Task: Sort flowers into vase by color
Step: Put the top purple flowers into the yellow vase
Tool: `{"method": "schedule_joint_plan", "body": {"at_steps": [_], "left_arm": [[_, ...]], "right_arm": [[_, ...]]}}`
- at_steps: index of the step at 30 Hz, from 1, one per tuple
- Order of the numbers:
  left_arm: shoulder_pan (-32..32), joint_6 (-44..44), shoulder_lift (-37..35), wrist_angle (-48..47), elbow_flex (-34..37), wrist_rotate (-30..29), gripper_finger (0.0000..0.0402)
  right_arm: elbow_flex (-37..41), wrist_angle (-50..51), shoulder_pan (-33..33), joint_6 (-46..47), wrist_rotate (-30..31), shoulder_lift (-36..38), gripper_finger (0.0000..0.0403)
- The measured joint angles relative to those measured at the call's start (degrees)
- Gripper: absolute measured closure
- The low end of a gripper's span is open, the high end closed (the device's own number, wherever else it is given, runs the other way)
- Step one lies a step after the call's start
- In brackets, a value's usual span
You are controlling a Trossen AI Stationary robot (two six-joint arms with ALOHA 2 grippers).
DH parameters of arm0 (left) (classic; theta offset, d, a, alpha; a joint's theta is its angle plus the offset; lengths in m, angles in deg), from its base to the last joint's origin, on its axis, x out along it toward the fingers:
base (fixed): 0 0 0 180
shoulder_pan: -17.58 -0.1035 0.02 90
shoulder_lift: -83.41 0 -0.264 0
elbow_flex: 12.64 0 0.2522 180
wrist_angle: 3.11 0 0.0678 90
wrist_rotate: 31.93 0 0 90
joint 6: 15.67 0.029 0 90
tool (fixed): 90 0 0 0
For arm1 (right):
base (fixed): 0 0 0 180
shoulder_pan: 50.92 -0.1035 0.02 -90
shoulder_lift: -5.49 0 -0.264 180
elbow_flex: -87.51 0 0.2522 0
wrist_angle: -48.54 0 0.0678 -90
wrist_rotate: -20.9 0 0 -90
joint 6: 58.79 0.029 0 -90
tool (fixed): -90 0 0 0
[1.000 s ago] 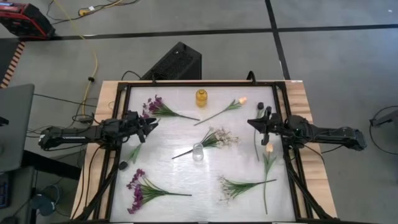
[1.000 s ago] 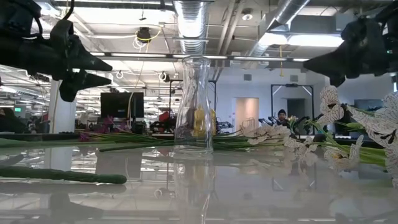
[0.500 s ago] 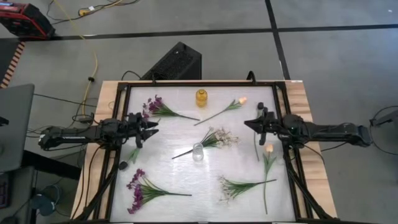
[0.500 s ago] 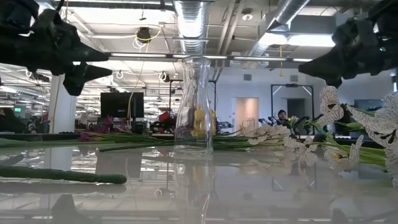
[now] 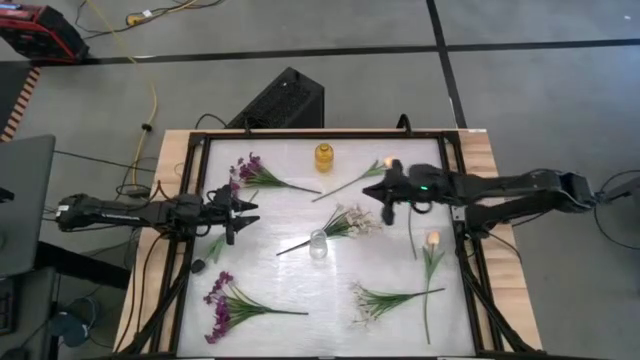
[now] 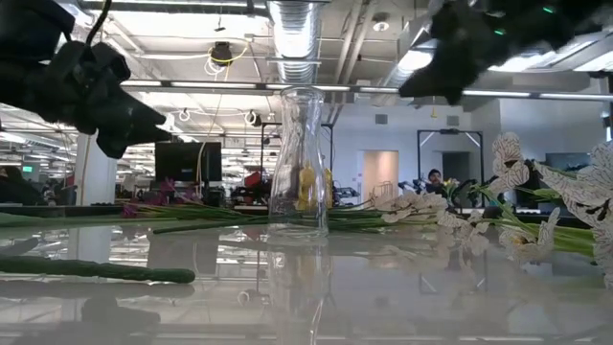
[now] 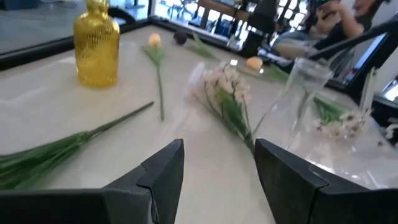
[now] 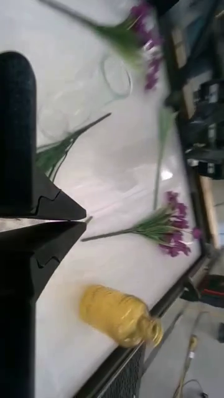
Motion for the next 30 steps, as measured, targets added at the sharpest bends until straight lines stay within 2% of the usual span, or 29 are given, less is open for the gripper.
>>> {"method": "schedule_joint_plan", "body": {"at_steps": [4, 10, 14, 19, 24, 30], "left_arm": [[0.0, 0.23, 2.39, -0.02, 0.0, 0.16, 0.0216], [-0.02, 2.12, 3.73, -0.02, 0.01, -0.23, 0.0216], [0.0, 2.21, 3.71, -0.11, 0.0, 0.18, 0.0216], [0.02, 2.18, 3.71, -1.05, 0.0, 0.36, 0.0216], [0.11, 2.14, 3.71, -2.72, 0.01, 1.44, 0.0216], [0.11, 2.78, 3.71, -3.23, 0.0, 1.4, 0.0216]], "right_arm": [[-13.09, 6.27, 0.0, -2.88, -0.65, -12.29, 0.0359], [-34.19, 14.97, 2.13, -4.55, -6.71, -30.67, 0.0348], [-48.05, 21.16, 4.41, -8.1, -8.98, -42.52, 0.0316], [-62.67, 25.48, 5.29, -8.88, -8.96, -56.07, 0.0256], [-73.74, 31.06, 5.28, -8.72, -8.96, -66.84, 0.0209], [-81.98, 35.12, 5.73, -6.91, -8.76, -75.48, 0.0189]]}}
